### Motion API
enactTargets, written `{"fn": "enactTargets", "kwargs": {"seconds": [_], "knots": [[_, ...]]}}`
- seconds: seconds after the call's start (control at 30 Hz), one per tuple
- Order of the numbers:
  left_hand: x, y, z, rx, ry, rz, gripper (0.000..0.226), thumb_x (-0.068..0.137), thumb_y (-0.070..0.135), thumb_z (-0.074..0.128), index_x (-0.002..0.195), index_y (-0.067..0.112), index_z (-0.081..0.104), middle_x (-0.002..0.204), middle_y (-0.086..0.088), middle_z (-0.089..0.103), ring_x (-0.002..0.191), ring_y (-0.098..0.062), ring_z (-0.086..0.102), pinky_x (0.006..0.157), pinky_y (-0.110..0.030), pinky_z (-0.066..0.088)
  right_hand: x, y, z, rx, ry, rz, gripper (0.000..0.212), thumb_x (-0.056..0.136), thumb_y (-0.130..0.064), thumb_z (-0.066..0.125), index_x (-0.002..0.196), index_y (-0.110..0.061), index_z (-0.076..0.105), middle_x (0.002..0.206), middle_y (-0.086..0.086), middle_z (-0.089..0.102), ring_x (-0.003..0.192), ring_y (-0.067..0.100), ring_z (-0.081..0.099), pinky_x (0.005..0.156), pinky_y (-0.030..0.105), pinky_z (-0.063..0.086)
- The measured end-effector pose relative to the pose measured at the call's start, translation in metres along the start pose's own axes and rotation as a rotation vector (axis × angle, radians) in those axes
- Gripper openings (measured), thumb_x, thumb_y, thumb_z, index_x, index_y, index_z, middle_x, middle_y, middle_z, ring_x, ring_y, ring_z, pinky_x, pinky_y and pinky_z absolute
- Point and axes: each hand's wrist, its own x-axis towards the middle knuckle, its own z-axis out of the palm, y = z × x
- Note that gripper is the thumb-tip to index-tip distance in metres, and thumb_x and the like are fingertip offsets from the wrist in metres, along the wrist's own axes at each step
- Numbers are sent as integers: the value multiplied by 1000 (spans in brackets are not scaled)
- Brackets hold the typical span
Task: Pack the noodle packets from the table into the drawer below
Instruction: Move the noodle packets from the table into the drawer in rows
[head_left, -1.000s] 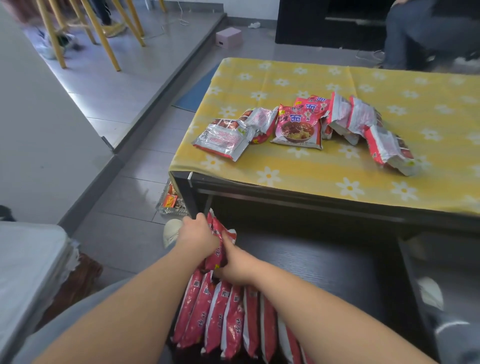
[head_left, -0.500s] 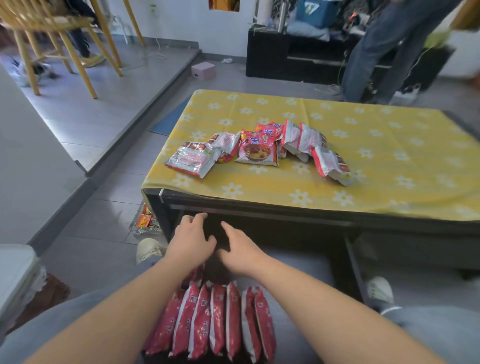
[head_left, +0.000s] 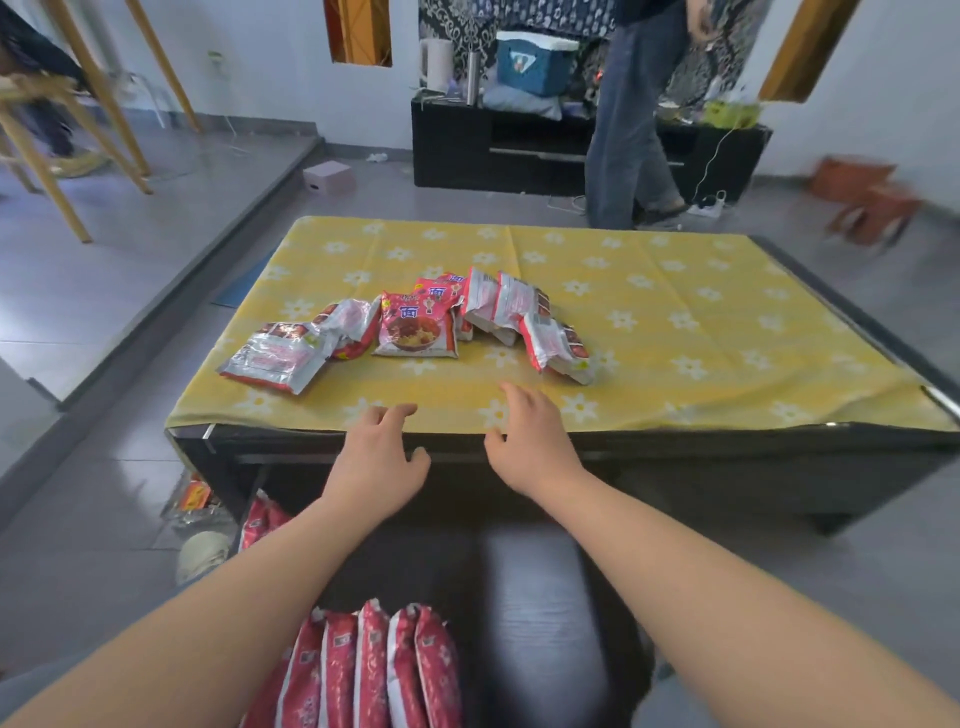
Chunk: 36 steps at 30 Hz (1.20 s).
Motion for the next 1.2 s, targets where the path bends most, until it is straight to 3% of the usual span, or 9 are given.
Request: {"fn": "enactTargets", "kwargs": {"seconds": [0.1, 0.23, 0.47, 0.6, 0.77, 0.87, 0.97, 1.1, 1.2], "knots": [[21, 12, 3, 36, -3, 15, 62, 95, 30, 61, 154, 25, 43, 149, -8, 46, 113, -22, 54, 96, -39, 50, 21, 19, -10, 27, 33, 57, 70, 98, -24, 58, 160, -13, 29, 166, 13, 28, 153, 31, 30, 121, 43, 32], [52, 18, 10, 92, -17, 17, 63, 95, 29, 60, 154, 25, 41, 151, -9, 44, 135, -30, 47, 109, -43, 44, 54, 40, -14, -7, 79, 97, 72, 95, -27, 62, 158, -17, 29, 164, 12, 28, 148, 34, 37, 111, 48, 44], [99, 14, 17, 161, -24, -1, 63, 95, 30, 60, 154, 26, 42, 155, -10, 41, 140, -33, 41, 111, -47, 42, 111, 71, -18, -259, 90, 123, 88, 92, -45, 67, 161, -20, 19, 167, 14, 20, 153, 38, 22, 112, 52, 44], [129, 10, 14, 203, -24, 14, 63, 95, 30, 60, 155, 25, 40, 154, -10, 41, 141, -33, 41, 110, -50, 43, 129, 92, -8, -188, 99, 180, 78, 98, -35, 60, 163, -24, 20, 173, 11, 17, 157, 42, 17, 119, 59, 35], [184, 8, 4, 271, 10, 73, 59, 95, 18, 56, 153, 22, 43, 153, -12, 43, 137, -34, 44, 112, -53, 45, 131, 108, 17, -205, 165, 178, 73, 103, -34, 51, 166, -28, 14, 176, 7, 10, 160, 40, 13, 126, 57, 19], [218, 11, -3, 360, 61, 109, 70, 94, 13, 56, 159, 23, 33, 163, -10, 35, 150, -33, 30, 119, -56, 31, 134, 110, 20, -196, 186, 169, 74, 103, -33, 48, 167, -28, 11, 176, 7, 12, 159, 39, 17, 125, 58, 21], [245, 11, -11, 473, -40, 139, 85, 95, 20, 59, 165, 23, 12, 174, -7, 14, 161, -28, 6, 127, -56, 16, 133, 108, 20, -172, 219, 140, 71, 103, -33, 44, 167, -28, 13, 174, 7, 20, 155, 37, 26, 123, 56, 25], [255, 14, -15, 584, -192, 151, 86, 96, 28, 55, 165, 26, 5, 157, -14, 45, 144, -35, 42, 117, -57, 34, 131, 109, 16, 5, 323, 83, 61, 104, -29, 46, 163, -23, 31, 164, 6, 43, 146, 32, 44, 117, 52, 37], [254, 14, -16, 683, -148, 146, 89, 91, 39, 60, 164, 21, 14, 144, -18, 51, 132, -38, 50, 113, -56, 34, 128, 108, 7, 252, 414, 68, 54, 103, -32, 41, 155, -20, 47, 145, 6, 62, 130, 31, 58, 107, 50, 47]]}}
